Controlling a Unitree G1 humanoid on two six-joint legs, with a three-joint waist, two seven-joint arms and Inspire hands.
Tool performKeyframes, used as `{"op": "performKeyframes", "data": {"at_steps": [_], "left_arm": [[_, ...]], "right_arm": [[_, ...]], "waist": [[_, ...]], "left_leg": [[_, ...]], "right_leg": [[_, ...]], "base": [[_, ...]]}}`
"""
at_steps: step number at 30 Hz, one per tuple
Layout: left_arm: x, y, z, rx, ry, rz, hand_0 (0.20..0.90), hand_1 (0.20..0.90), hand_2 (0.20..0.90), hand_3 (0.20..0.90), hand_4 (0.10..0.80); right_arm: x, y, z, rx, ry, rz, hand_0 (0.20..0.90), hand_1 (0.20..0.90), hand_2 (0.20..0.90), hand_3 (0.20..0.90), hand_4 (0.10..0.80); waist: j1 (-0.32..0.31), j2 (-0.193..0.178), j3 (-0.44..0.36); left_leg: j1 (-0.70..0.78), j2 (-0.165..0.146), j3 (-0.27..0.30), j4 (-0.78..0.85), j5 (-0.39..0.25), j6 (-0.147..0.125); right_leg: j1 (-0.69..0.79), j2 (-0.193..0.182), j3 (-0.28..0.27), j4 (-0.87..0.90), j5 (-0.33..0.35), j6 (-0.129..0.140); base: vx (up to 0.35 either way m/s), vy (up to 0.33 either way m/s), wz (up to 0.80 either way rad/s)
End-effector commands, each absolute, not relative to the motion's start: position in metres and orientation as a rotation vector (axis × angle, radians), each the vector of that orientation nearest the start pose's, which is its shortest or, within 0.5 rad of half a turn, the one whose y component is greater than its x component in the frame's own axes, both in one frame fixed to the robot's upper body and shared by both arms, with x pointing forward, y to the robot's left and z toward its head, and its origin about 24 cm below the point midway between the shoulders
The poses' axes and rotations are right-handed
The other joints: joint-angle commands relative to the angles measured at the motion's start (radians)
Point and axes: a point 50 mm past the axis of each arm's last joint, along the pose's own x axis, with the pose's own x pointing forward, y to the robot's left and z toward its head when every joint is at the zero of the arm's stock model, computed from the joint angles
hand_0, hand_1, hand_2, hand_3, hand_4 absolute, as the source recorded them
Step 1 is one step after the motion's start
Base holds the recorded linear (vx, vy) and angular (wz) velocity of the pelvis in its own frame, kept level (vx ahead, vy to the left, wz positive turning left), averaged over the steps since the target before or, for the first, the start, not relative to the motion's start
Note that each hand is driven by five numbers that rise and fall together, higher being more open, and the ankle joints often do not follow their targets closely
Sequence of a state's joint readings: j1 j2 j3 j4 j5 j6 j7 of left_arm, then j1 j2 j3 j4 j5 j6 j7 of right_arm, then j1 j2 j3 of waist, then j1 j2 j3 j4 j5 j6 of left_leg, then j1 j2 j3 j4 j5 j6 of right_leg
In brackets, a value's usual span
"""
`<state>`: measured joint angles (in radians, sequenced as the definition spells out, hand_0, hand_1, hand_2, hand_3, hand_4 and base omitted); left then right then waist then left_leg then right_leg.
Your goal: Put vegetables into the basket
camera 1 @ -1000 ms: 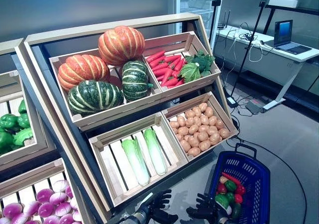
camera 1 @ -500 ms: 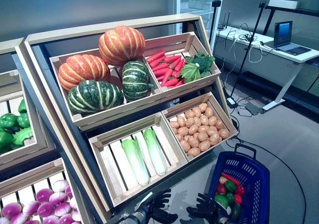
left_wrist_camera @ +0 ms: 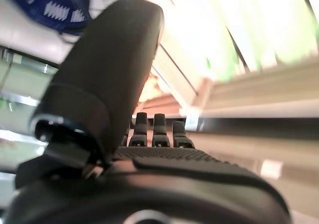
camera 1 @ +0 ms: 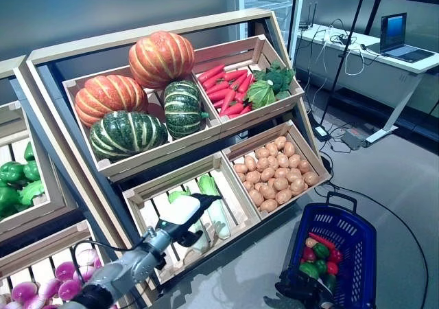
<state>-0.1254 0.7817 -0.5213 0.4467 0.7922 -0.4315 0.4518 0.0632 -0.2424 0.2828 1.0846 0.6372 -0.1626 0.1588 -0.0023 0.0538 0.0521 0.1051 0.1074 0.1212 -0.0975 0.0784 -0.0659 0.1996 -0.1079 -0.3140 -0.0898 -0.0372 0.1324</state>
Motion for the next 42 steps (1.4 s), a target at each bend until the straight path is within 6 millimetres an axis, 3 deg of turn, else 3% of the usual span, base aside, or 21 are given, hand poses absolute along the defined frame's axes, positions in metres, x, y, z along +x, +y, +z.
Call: {"op": "performKeyframes", "data": {"at_steps": [1,4,8,10,12,16,20,28,36,42], "left_arm": [[0.274,0.243,0.067,1.535,-0.532,-0.191,0.900,0.900,0.900,0.900,0.800],[0.278,0.251,0.068,1.596,-0.521,-0.138,0.900,0.900,0.900,0.900,0.800],[0.297,0.254,0.067,1.711,-0.491,-0.093,0.900,0.900,0.900,0.900,0.800],[0.310,0.261,0.078,1.793,-0.499,-0.062,0.900,0.900,0.900,0.900,0.800],[0.318,0.265,0.090,1.836,-0.520,-0.031,0.900,0.900,0.900,0.900,0.800],[0.338,0.275,0.123,1.984,-0.561,0.018,0.900,0.900,0.900,0.900,0.800],[0.349,0.276,0.143,2.064,-0.560,0.030,0.900,0.900,0.900,0.900,0.800],[0.358,0.294,0.172,2.159,-0.461,0.131,0.900,0.900,0.900,0.900,0.800],[0.359,0.308,0.186,2.292,-0.450,0.153,0.900,0.900,0.900,0.900,0.800],[0.355,0.330,0.201,2.356,-0.303,0.223,0.900,0.900,0.900,0.900,0.800]], "right_arm": [[0.146,-0.213,-0.132,0.312,0.759,-0.067,0.900,0.900,0.900,0.900,0.800],[0.154,-0.219,-0.126,0.284,0.733,-0.057,0.900,0.900,0.900,0.900,0.800],[0.195,-0.233,-0.100,0.244,0.615,-0.024,0.900,0.900,0.900,0.900,0.800],[0.228,-0.237,-0.078,0.224,0.522,0.004,0.900,0.900,0.900,0.900,0.800],[0.246,-0.240,-0.062,0.226,0.465,0.020,0.900,0.900,0.900,0.900,0.800],[0.296,-0.245,-0.011,0.219,0.278,0.061,0.900,0.900,0.900,0.900,0.800],[0.324,-0.252,0.030,0.220,0.162,0.067,0.900,0.900,0.900,0.900,0.800],[0.342,-0.278,0.076,0.186,0.053,0.047,0.900,0.900,0.900,0.900,0.800],[0.346,-0.293,0.092,0.188,0.016,0.014,0.900,0.900,0.900,0.900,0.800],[0.346,-0.307,0.105,0.208,-0.013,-0.024,0.900,0.900,0.900,0.900,0.800]], "waist": [[-0.001,-0.004,0.015],[-0.011,0.002,0.043],[-0.029,0.007,0.141],[-0.041,-0.001,0.204],[-0.046,-0.009,0.232],[-0.058,-0.024,0.284],[-0.064,-0.021,0.303],[-0.060,-0.005,0.323],[-0.061,0.002,0.327],[-0.060,-0.002,0.325]], "left_leg": [[0.057,-0.040,0.062,0.010,-0.157,0.057],[0.023,-0.036,0.062,0.049,-0.154,0.054],[-0.153,-0.024,0.040,0.285,-0.212,0.053],[-0.265,-0.012,0.044,0.429,-0.258,0.062],[-0.340,-0.004,0.050,0.523,-0.293,0.068],[-0.549,0.021,0.062,0.777,-0.397,0.082],[-0.699,0.046,0.055,0.994,-0.489,0.084],[-0.890,0.060,0.021,1.266,-0.603,0.093],[-1.009,0.070,0.008,1.401,-0.641,0.091],[-1.118,0.091,-0.002,1.496,-0.663,0.088]], "right_leg": [[-0.049,0.005,0.023,0.002,-0.014,-0.059],[-0.096,-0.007,0.037,0.060,-0.028,-0.068],[-0.290,-0.052,0.089,0.309,-0.094,-0.084],[-0.419,-0.080,0.130,0.463,-0.129,-0.092],[-0.495,-0.093,0.151,0.555,-0.156,-0.098],[-0.701,-0.125,0.187,0.809,-0.236,-0.114],[-0.846,-0.156,0.211,1.011,-0.307,-0.127],[-1.049,-0.190,0.260,1.270,-0.407,-0.143],[-1.165,-0.191,0.277,1.384,-0.442,-0.148],[-1.262,-0.188,0.271,1.460,-0.455,-0.150]], "base": [[0.060,0.042,-0.02],[-0.017,0.055,-0.07],[-0.261,0.088,-0.13],[-0.362,0.069,-0.02],[-0.267,0.038,-0.03],[-0.279,0.010,-0.04],[-0.159,0.010,0.04],[-0.083,0.026,0.03],[-0.021,0.021,0.01],[-0.013,0.030,-0.03]]}}
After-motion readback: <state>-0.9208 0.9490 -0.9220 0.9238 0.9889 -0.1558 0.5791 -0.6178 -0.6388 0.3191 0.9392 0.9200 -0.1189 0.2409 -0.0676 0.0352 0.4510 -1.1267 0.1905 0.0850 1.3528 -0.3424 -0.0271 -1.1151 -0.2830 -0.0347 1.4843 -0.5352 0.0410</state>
